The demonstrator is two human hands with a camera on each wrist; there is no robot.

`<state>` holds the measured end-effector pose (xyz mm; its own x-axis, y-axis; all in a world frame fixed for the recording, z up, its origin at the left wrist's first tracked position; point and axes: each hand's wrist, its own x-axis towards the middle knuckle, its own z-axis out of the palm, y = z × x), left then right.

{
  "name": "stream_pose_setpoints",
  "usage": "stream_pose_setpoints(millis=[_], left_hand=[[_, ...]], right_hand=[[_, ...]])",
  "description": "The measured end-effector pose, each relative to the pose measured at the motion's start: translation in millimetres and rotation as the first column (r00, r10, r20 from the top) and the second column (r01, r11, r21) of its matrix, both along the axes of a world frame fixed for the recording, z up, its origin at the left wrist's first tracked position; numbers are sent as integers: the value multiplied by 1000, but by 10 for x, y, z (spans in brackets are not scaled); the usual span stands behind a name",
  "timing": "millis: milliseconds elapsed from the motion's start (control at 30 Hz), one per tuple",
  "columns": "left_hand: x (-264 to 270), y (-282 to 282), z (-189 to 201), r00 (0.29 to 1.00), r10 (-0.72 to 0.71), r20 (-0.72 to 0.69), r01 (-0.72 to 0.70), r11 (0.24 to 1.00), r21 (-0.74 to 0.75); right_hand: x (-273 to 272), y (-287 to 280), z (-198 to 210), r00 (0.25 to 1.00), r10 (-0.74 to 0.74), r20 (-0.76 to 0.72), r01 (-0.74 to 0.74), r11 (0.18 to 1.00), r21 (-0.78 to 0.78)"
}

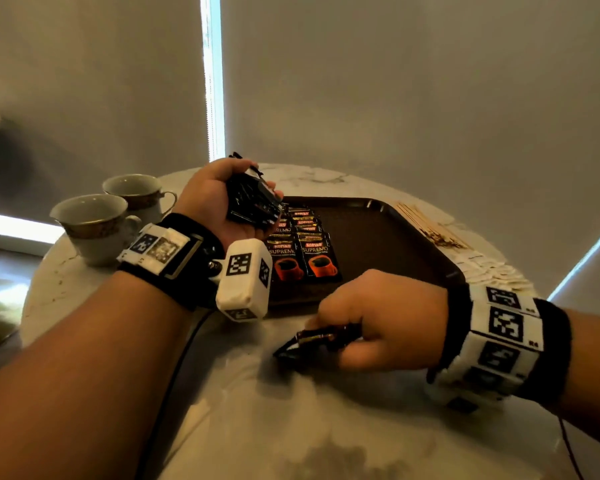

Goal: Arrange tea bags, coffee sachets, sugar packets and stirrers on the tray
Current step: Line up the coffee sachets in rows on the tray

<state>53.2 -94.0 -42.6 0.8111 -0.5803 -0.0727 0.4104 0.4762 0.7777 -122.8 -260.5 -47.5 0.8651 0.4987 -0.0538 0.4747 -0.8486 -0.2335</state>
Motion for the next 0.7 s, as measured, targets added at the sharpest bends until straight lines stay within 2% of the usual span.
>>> stream_pose_setpoints(millis=[67, 133, 167, 233, 333, 400, 433, 500, 633, 700], left_hand=[[13, 25, 8, 1000, -6, 4, 6, 1000, 6], [14, 39, 25, 1000, -20, -2, 20, 1000, 22], [1, 37, 25, 1000, -28, -14, 28, 999, 33], [-37, 23, 31, 999, -34, -34, 35, 999, 42], [-131, -49, 23, 995, -79, -62, 80, 997, 19], [-210, -118, 17, 992, -114, -45, 115, 993, 15], [-242, -152, 16, 991, -132, -32, 133, 991, 9], [-284, -209, -26, 988, -154, -4, 154, 988, 4], [-241, -279, -117, 985, -165, 57, 161, 985, 58], [-245, -308, -142, 980, -179, 85, 171, 981, 92]], right_hand=[[35, -95, 123, 994, -97, 41, 89, 981, 175], [97, -181, 278, 972, -207, 115, 154, 921, 357], [132, -221, 336, 948, -280, 151, 180, 864, 470], [274, -302, 403, 867, -451, 213, 195, 699, 688], [522, -253, 372, 760, -626, 176, 181, 463, 868], [627, -160, 309, 785, -615, 71, 175, 330, 927], [648, -113, 271, 809, -588, 16, 192, 290, 938], [681, -81, 141, 843, -536, -48, 218, 258, 941], [681, -163, -30, 888, -456, -51, 241, 368, 898], [642, -210, -61, 923, -365, -124, 262, 357, 897]])
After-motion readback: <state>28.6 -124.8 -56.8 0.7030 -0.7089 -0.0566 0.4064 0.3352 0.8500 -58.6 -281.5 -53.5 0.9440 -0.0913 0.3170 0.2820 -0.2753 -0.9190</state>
